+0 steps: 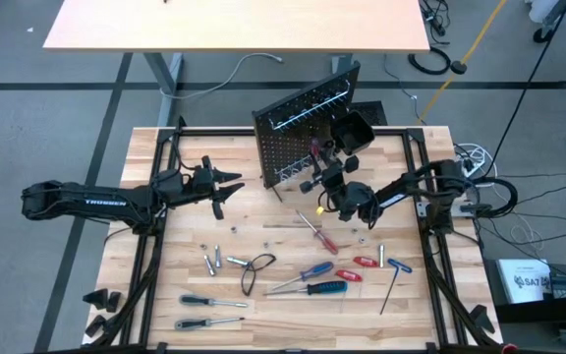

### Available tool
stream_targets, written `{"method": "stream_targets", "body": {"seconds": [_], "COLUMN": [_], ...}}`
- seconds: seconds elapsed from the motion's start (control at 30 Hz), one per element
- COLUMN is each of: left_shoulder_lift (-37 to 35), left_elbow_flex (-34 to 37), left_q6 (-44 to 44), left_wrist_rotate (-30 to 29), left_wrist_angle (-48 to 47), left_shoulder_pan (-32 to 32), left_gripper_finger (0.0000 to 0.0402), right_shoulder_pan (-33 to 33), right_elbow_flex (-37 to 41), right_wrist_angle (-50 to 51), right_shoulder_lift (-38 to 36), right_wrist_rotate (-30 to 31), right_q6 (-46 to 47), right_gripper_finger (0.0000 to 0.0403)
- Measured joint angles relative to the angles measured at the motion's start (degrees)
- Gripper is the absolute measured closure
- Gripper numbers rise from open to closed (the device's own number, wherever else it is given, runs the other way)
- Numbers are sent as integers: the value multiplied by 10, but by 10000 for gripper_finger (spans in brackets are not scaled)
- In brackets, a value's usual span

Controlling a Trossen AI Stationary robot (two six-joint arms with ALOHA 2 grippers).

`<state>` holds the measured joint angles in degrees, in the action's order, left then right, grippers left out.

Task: Hang tools onto peg board
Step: Hang the top red screwdriver on the peg board

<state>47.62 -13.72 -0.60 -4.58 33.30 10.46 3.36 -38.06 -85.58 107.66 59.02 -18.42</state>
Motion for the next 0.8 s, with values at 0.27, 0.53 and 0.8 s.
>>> {"method": "stream_targets", "body": {"seconds": [0.27,0.53,0.8], "left_shoulder_lift": [0,0,0], "left_elbow_flex": [0,0,0], "left_q6": [10,10,10], "left_wrist_rotate": [-1,-2,-2], "left_wrist_angle": [-9,-9,-9], "left_shoulder_pan": [0,0,0], "left_gripper_finger": [272,272,272], "right_shoulder_pan": [0,0,-7], "right_elbow_flex": [0,0,0], "right_wrist_angle": [-1,19,48], "right_shoulder_lift": [18,18,18], "right_wrist_rotate": [23,24,25], "right_q6": [15,14,13], "right_gripper_finger": [334,289,179]}}
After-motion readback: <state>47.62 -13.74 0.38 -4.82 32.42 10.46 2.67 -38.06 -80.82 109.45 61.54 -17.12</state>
